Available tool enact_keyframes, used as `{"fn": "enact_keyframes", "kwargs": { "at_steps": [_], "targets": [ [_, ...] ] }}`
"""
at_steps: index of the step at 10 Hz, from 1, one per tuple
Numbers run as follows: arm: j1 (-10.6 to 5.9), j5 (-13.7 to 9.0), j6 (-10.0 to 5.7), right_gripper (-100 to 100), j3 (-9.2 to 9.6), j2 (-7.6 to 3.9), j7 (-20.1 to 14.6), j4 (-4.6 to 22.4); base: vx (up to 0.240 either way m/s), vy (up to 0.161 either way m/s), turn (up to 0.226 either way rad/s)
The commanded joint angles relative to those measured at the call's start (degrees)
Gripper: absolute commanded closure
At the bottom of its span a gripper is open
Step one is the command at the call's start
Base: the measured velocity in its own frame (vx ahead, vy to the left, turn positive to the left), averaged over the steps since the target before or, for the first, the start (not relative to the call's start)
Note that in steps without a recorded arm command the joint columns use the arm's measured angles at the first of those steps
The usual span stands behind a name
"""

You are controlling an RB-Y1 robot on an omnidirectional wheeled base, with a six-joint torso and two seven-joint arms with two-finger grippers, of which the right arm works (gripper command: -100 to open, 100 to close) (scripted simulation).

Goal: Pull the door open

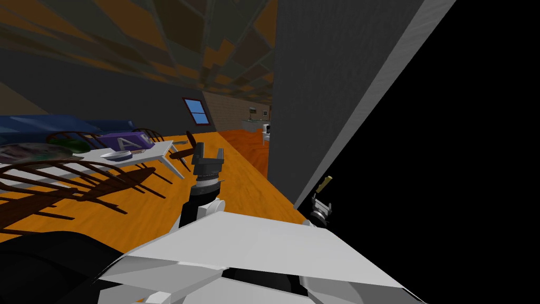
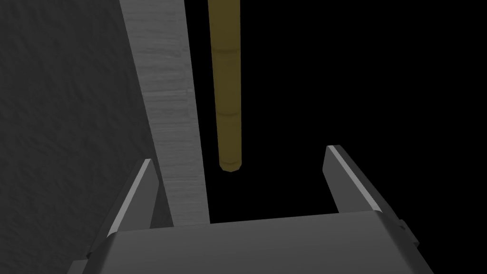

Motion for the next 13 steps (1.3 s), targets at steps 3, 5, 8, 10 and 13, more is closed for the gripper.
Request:
{"fn": "enact_keyframes", "kwargs": {
  "at_steps": [3, 5, 8, 10, 13],
  "targets": [
    [-0.55, -0.57, -0.32, -100, -0.20, 0.21, -1.16, 1.46, 0.068, -0.050, 0.045],
    [0.39, -0.68, -0.60, -100, 0.09, -2.33, -4.18, 2.60, 0.115, 0.009, 0.002],
    [1.41, -0.76, -0.87, -100, 0.41, -4.90, -7.22, 3.72, 0.139, -0.010, 0.001],
    [2.28, -0.83, -1.11, -100, 0.68, -7.06, -9.81, 4.67, 0.149, -0.005, 0.001],
    [3.45, -0.92, -1.42, -100, 1.04, -9.93, -13.29, 5.96, 0.128, 0.005, 0.002]
  ]
}}
